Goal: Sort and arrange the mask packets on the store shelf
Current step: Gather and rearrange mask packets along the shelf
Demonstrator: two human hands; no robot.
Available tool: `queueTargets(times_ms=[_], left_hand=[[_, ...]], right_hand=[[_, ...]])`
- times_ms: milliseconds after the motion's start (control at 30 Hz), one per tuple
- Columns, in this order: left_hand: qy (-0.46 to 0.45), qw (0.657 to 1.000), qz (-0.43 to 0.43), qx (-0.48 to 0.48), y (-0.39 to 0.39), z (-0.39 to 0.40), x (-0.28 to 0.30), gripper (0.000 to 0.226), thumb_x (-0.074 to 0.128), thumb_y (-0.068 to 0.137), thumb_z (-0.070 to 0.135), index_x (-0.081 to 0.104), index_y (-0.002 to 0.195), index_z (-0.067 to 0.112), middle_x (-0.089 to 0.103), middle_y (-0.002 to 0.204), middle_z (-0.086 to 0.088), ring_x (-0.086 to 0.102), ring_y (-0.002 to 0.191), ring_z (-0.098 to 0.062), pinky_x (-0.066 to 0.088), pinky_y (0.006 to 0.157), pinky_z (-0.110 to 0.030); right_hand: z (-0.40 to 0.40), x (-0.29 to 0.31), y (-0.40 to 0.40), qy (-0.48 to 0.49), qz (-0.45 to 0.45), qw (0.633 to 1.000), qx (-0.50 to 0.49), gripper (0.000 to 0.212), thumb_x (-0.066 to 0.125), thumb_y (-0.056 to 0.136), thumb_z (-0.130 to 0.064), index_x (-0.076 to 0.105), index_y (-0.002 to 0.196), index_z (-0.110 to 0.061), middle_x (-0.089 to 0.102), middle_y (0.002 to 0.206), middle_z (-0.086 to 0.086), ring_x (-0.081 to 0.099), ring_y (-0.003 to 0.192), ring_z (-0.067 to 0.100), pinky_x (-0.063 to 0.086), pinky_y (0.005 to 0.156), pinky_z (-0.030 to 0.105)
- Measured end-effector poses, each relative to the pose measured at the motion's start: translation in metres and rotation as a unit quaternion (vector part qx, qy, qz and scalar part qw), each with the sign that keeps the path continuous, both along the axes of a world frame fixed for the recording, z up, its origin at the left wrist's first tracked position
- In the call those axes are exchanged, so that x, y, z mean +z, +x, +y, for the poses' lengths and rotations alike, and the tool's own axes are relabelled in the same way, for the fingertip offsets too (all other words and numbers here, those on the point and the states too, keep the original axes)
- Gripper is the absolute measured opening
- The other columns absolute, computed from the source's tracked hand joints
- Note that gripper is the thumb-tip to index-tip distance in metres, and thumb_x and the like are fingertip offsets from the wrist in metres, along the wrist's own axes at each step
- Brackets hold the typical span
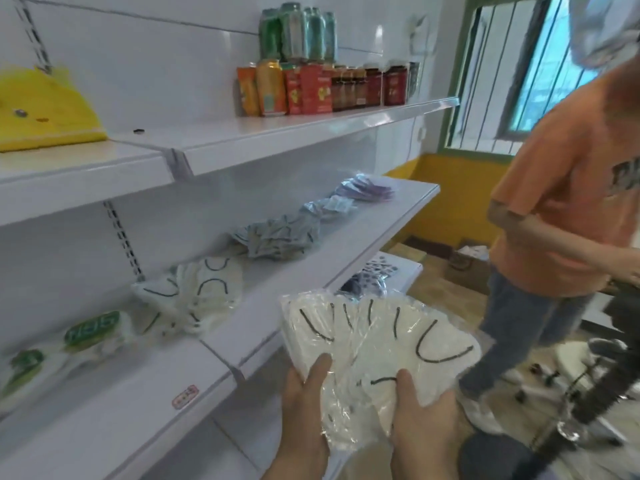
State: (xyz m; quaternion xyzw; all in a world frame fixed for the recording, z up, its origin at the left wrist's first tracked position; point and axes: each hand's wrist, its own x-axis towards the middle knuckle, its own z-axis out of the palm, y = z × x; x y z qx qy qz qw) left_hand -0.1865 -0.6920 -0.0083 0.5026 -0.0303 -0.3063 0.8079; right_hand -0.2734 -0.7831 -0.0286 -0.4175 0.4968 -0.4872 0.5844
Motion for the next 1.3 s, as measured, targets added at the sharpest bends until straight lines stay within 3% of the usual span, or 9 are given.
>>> queueTargets(times_ms=[100, 167, 400, 533, 767, 900, 1033, 1167, 1300], left_hand=[[0.050, 0.990, -0.104, -0.078, -0.009, -0.021, -0.011, 0.082, 0.093, 0.057, 0.019, 0.057, 0.130, 0.026, 0.074, 0.118, -0.008, 0.072, 0.107, -0.029, 0.058, 0.090, -0.052], [0.079, 0.987, -0.122, -0.072, -0.008, -0.029, -0.017, 0.080, 0.092, 0.059, 0.019, 0.057, 0.130, 0.028, 0.075, 0.116, -0.004, 0.072, 0.106, -0.026, 0.058, 0.087, -0.047], [0.119, 0.983, -0.124, 0.061, 0.038, -0.030, -0.021, 0.046, 0.082, 0.078, -0.001, 0.064, 0.108, 0.027, 0.078, 0.091, 0.005, 0.074, 0.080, -0.008, 0.053, 0.062, -0.017], [0.109, 0.969, -0.102, 0.198, 0.088, -0.012, -0.008, 0.037, 0.082, 0.079, 0.004, 0.066, 0.107, 0.022, 0.078, 0.091, 0.002, 0.074, 0.081, -0.012, 0.055, 0.069, -0.027], [0.102, 0.945, -0.076, 0.302, 0.204, 0.050, 0.011, 0.024, 0.065, 0.096, 0.021, 0.065, 0.120, 0.025, 0.076, 0.107, -0.001, 0.072, 0.099, -0.024, 0.057, 0.087, -0.042], [0.105, 0.965, 0.015, 0.240, 0.261, 0.081, 0.006, 0.032, 0.058, 0.098, 0.029, 0.064, 0.121, 0.007, 0.072, 0.094, -0.016, 0.069, 0.075, -0.030, 0.053, 0.063, -0.037], [0.240, 0.931, -0.087, 0.262, 0.234, 0.108, -0.003, 0.021, 0.054, 0.102, 0.031, 0.064, 0.115, 0.018, 0.070, 0.103, -0.005, 0.068, 0.093, -0.026, 0.055, 0.076, -0.041], [0.356, 0.884, -0.193, 0.235, 0.184, 0.131, -0.030, 0.034, 0.051, 0.088, 0.056, 0.064, 0.112, 0.036, 0.068, 0.110, 0.016, 0.066, 0.103, -0.011, 0.055, 0.095, -0.049], [0.399, 0.848, -0.269, 0.223, 0.150, 0.148, -0.034, 0.019, 0.056, 0.099, 0.022, 0.064, 0.112, 0.033, 0.066, 0.114, 0.017, 0.061, 0.101, 0.002, 0.049, 0.083, -0.019]], right_hand=[[-0.021, -0.012, -0.008, -0.005, 0.025, 1.000, -0.018, 0.047, 0.075, 0.089, -0.010, 0.058, 0.133, -0.010, 0.066, 0.126, 0.011, 0.061, 0.122, 0.032, 0.046, 0.108, 0.049], [-0.028, -0.015, -0.005, -0.007, 0.030, 0.999, -0.022, 0.043, 0.077, 0.087, -0.011, 0.061, 0.126, -0.019, 0.069, 0.124, 0.011, 0.063, 0.117, 0.032, 0.049, 0.105, 0.053], [-0.034, -0.002, 0.045, -0.035, 0.018, 0.996, 0.086, 0.051, 0.069, 0.089, -0.004, 0.051, 0.130, -0.027, 0.064, 0.118, -0.001, 0.059, 0.113, 0.022, 0.045, 0.075, 0.019], [-0.012, 0.003, 0.119, -0.034, 0.031, 0.985, 0.169, 0.075, 0.072, 0.083, -0.021, 0.039, 0.150, -0.029, 0.057, 0.141, -0.002, 0.056, 0.127, 0.025, 0.046, 0.109, 0.048], [0.028, 0.031, 0.264, -0.058, 0.009, 0.934, 0.351, 0.034, 0.062, 0.090, -0.012, 0.055, 0.121, -0.021, 0.068, 0.111, 0.001, 0.066, 0.099, 0.018, 0.054, 0.077, 0.032], [0.022, 0.037, 0.317, -0.058, 0.061, 0.902, 0.423, 0.056, 0.066, 0.095, -0.023, 0.042, 0.145, -0.019, 0.059, 0.136, 0.002, 0.059, 0.116, 0.022, 0.050, 0.098, 0.038], [0.020, 0.025, 0.283, -0.105, 0.110, 0.888, 0.434, 0.062, 0.061, 0.098, -0.025, 0.033, 0.153, -0.021, 0.049, 0.146, 0.000, 0.047, 0.136, 0.024, 0.040, 0.112, 0.042], [0.036, 0.001, 0.228, -0.169, 0.141, 0.866, 0.448, 0.048, 0.059, 0.097, -0.017, 0.046, 0.141, -0.028, 0.054, 0.139, -0.003, 0.051, 0.129, 0.018, 0.043, 0.106, 0.038], [0.062, -0.011, 0.194, -0.253, 0.172, 0.822, 0.481, 0.043, 0.059, 0.095, -0.013, 0.050, 0.129, -0.036, 0.055, 0.127, -0.015, 0.054, 0.118, 0.010, 0.043, 0.098, 0.027]])
